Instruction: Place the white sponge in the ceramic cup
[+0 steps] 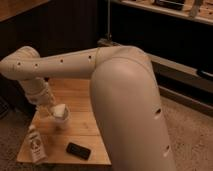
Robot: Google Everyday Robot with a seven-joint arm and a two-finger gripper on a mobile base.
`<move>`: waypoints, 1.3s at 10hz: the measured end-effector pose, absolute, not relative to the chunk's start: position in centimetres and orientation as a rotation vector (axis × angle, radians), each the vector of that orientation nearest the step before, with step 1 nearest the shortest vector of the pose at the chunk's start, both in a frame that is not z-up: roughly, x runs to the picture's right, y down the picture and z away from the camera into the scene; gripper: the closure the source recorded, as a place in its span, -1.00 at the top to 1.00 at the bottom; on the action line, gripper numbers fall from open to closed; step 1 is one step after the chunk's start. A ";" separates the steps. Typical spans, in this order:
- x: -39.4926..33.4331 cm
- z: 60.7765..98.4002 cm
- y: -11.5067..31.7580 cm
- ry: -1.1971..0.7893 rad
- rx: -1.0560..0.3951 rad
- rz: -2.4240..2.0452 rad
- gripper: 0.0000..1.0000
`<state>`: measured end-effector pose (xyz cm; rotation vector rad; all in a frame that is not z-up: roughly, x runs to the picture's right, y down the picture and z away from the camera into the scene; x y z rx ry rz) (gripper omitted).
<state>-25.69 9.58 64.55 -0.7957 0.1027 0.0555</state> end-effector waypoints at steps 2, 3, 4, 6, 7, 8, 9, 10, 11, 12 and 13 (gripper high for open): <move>-25.6 65.5 9.3 0.131 -0.783 0.047 -0.16; -25.6 65.9 9.3 0.136 -0.780 0.044 -0.32; -25.2 66.2 9.1 0.137 -0.772 0.050 -0.56; -24.9 66.6 8.9 0.138 -0.755 0.048 -0.91; -25.1 66.5 8.9 0.125 -0.753 0.044 -0.99; -24.8 66.6 8.6 0.097 -0.747 0.049 -1.00; -24.7 66.6 8.5 0.074 -0.748 0.057 -1.00; -24.6 66.5 8.5 0.045 -0.749 0.065 -1.00; -24.7 66.5 8.5 0.019 -0.749 0.074 -1.00; -24.3 66.6 8.3 0.005 -0.751 0.084 -1.00; -24.2 66.7 8.3 -0.006 -0.752 0.091 -1.00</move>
